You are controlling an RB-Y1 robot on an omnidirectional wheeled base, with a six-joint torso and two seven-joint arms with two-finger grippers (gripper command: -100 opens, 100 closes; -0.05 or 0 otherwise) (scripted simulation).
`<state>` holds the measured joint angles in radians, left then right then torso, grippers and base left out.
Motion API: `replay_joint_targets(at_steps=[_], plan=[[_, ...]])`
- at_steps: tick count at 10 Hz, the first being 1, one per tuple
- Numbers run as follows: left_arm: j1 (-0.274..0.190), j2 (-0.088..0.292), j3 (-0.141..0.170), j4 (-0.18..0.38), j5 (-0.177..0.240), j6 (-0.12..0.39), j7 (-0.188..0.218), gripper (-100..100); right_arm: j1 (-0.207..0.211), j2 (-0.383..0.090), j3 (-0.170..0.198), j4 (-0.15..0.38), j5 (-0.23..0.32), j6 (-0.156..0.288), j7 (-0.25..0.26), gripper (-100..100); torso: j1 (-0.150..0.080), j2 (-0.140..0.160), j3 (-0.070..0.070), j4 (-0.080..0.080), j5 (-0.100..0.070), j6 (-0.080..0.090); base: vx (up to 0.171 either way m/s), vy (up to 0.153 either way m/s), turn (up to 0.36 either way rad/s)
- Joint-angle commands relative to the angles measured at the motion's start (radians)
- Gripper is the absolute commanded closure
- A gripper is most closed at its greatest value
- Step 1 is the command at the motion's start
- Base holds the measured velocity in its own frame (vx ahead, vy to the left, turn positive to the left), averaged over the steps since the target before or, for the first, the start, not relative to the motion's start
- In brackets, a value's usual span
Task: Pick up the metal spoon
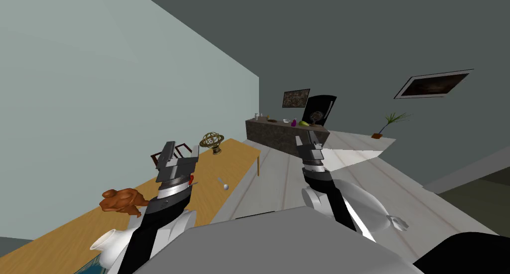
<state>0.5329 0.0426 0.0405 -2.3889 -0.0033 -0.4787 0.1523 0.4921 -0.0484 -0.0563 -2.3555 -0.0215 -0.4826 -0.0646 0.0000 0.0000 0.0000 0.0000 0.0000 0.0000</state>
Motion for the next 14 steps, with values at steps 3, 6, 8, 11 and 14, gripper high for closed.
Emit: replay_joint_targets(at_steps=[3,6,8,11,14], plan=[[0.022,0.061,0.019,0.037,0.018,0.059,-0.012,-100,0.0,0.0,0.0,0.0,0.0,0.0,0.0,0,-0.001,-0.002,-0.001,0.0,0.0,0.0,0.033,-0.025,-0.093],[0.052,0.112,0.046,0.082,0.043,0.139,-0.029,-100,0.0,0.0,0.0,0.0,0.0,0.0,0.0,0,-0.002,-0.004,-0.002,-0.001,0.0,0.0,0.056,-0.039,-0.138],[0.077,0.149,0.068,0.117,0.064,0.199,-0.043,-100,0.0,0.0,0.0,0.0,0.0,0.0,0.0,0,-0.003,-0.004,-0.003,-0.001,-0.001,0.0,0.075,-0.047,-0.165],[0.12,0.208,0.102,0.18,0.099,0.317,-0.07,-100,0.0,0.0,0.0,0.0,0.0,0.0,0.0,0,-0.003,-0.005,-0.003,-0.001,-0.001,0.0,0.083,-0.045,-0.189],[0.149,0.246,0.123,0.227,0.125,0.391,-0.091,-100,0.0,0.0,0.0,0.0,0.0,0.0,0.0,0,-0.002,-0.004,-0.002,-0.001,-0.001,0.0,0.063,-0.029,-0.136]])
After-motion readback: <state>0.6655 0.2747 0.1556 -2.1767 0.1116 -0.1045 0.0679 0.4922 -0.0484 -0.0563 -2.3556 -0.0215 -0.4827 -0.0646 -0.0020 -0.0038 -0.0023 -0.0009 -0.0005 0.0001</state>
